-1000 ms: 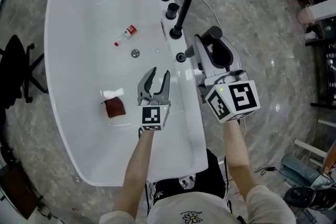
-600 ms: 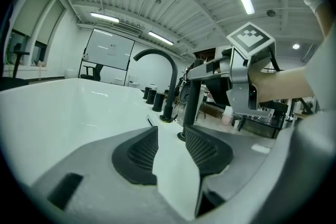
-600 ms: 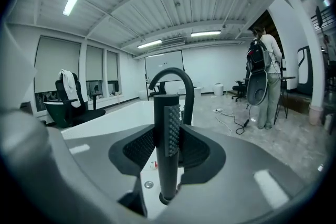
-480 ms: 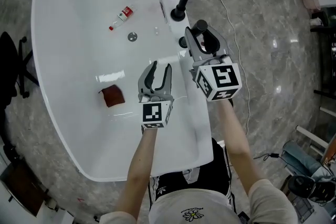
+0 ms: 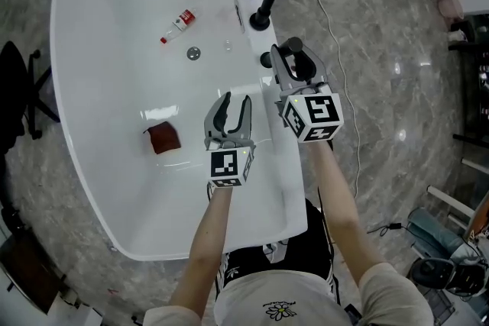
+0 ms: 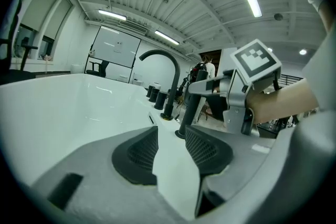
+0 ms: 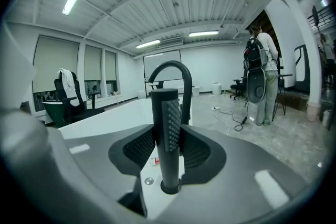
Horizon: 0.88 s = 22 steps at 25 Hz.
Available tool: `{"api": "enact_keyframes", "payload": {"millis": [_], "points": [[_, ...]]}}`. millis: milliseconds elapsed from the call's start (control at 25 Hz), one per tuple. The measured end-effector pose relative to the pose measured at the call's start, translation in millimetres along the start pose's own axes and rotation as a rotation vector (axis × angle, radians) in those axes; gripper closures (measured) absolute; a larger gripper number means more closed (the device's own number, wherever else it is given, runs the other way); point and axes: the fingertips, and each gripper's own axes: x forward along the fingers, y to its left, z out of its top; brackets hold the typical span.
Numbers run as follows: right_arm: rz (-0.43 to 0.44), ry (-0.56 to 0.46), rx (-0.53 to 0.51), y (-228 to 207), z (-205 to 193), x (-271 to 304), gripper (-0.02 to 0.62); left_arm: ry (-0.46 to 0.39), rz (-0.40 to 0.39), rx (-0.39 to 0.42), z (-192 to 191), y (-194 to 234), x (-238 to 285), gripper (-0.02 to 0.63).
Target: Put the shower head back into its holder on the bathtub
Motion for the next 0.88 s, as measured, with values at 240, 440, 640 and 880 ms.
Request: {"api": "enact_keyframes", "payload": {"millis": [240, 440, 640, 880], "points": [[-0.081, 0.287, 0.098, -11.4, -55.6, -16.0, 0.449, -0.074, -0.001, 0.027, 58.4, -19.9, -32.9, 0.451], [-0.163, 0.204, 0.306, 9.0, -15.9, -90.6, 0.523, -0.165, 0.011, 0.089, 112.8, -29.5, -86.1, 0.451], [-0.082, 0.048, 0.299, 62.3, 87.2, -149.5, 0.591, -0.285, -0.070, 0.187, 217.9, -58.1, -124.6, 0.563], [0.084, -0.049, 0.332, 167.9, 155.0, -248.2, 0.591, -0.404, -0.053, 0.119, 283.2, -73.7, -236.5, 0.606]]}}
